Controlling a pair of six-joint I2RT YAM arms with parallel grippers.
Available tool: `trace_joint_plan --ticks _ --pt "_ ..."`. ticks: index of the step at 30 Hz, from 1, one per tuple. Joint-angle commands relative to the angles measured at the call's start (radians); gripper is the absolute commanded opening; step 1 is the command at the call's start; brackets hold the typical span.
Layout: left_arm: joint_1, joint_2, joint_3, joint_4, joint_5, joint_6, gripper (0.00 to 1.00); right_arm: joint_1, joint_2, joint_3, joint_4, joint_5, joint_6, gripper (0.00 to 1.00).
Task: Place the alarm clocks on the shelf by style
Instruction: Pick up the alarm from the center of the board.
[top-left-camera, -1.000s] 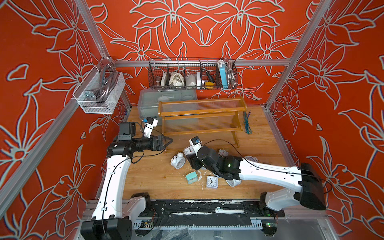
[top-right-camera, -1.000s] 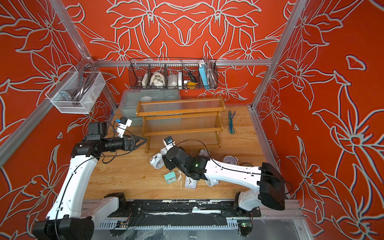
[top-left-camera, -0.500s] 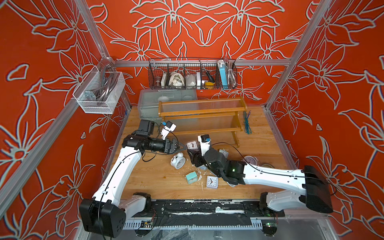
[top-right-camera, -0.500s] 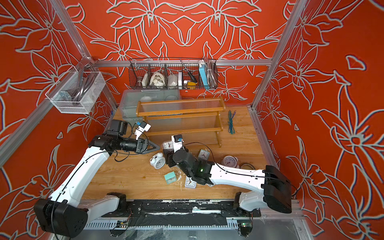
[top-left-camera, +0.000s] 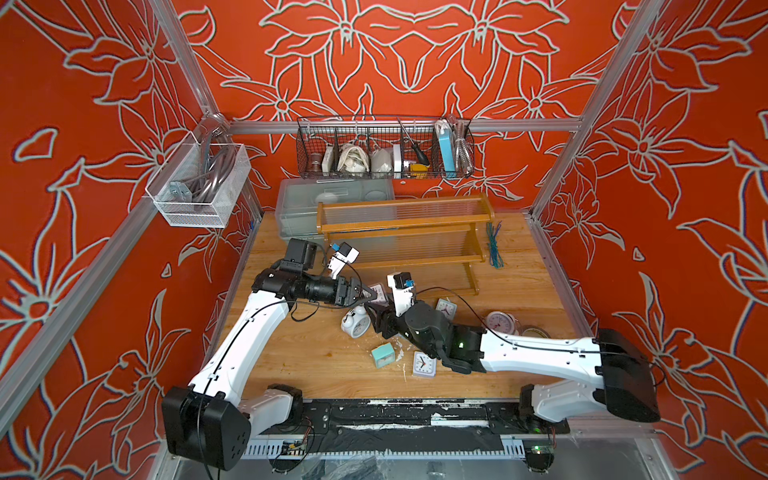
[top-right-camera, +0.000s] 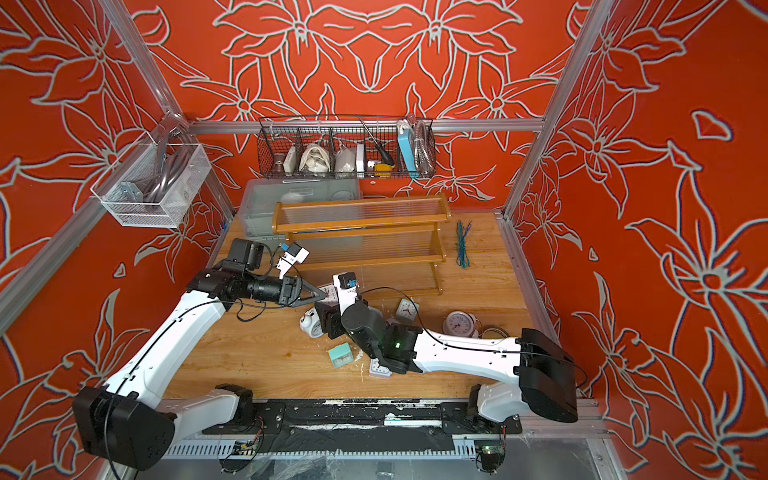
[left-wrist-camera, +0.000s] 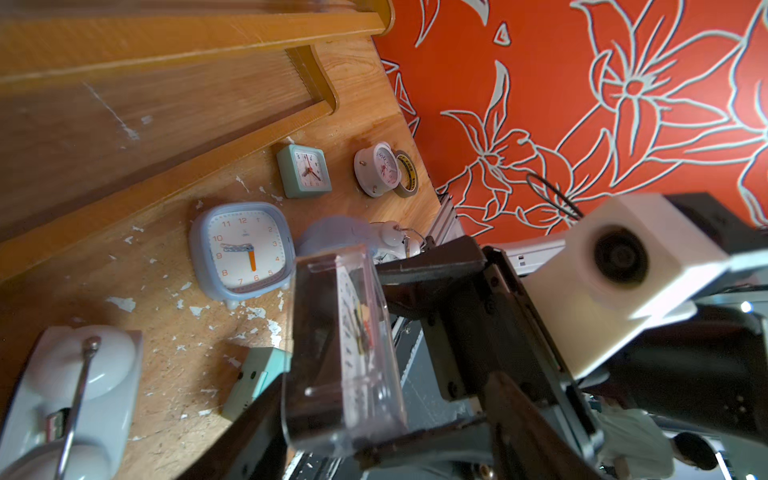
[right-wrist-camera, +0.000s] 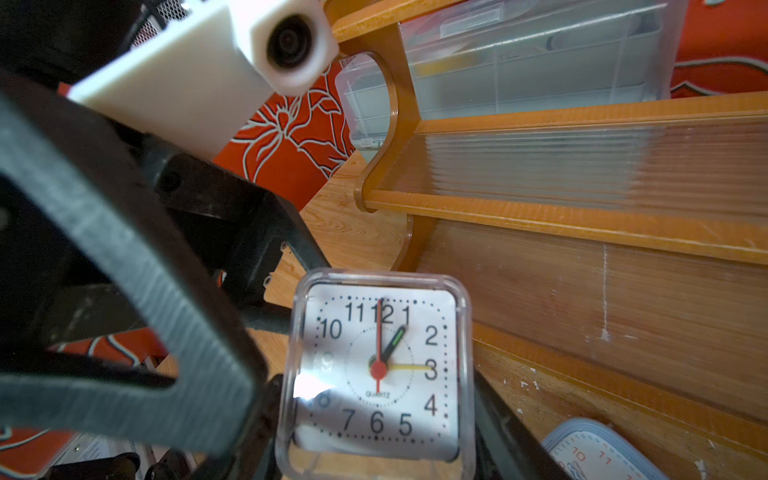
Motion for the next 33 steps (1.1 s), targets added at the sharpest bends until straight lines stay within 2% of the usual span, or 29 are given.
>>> trace_joint_plan --ticks 1,7,11,16,19,23,26,33 --pt "-0.006 -0.003 -0.011 0.026 -0.002 -0.003 0.6 0.012 0.01 -0.009 0.033 0.016 -0.022 0.41" --pt "-0.006 -0.011 -0.018 0.029 -0.002 0.002 0.39 0.016 0.01 -0.012 0.017 0.043 -0.023 0.41" --pt "-0.007 -0.018 -0.021 0.031 -0.008 0.007 0.29 0.015 0.008 -0.008 0.005 0.052 -0.028 0.43" --pt "-0.006 -0.032 -0.021 0.031 -0.034 0.035 0.08 0.016 -0.003 0.007 -0.04 0.051 -0.076 0.57" --pt "-0.006 -0.043 -0.02 0.024 -0.074 0.098 0.0 0.01 -0.023 0.007 -0.083 0.018 -0.136 0.69" --pt "-0.006 -0.055 -0.032 0.034 -0.134 0.233 0.0 -0.007 -0.058 0.0 -0.161 -0.097 -0.203 0.8" --pt "-0.008 -0.064 -0.051 0.051 -0.146 0.334 0.0 -0.026 -0.095 0.003 -0.241 -0.158 -0.207 0.82" --pt "-0.022 -0.099 -0.096 0.059 -0.143 0.533 0.0 -0.087 -0.179 0.056 -0.46 -0.229 -0.076 0.84"
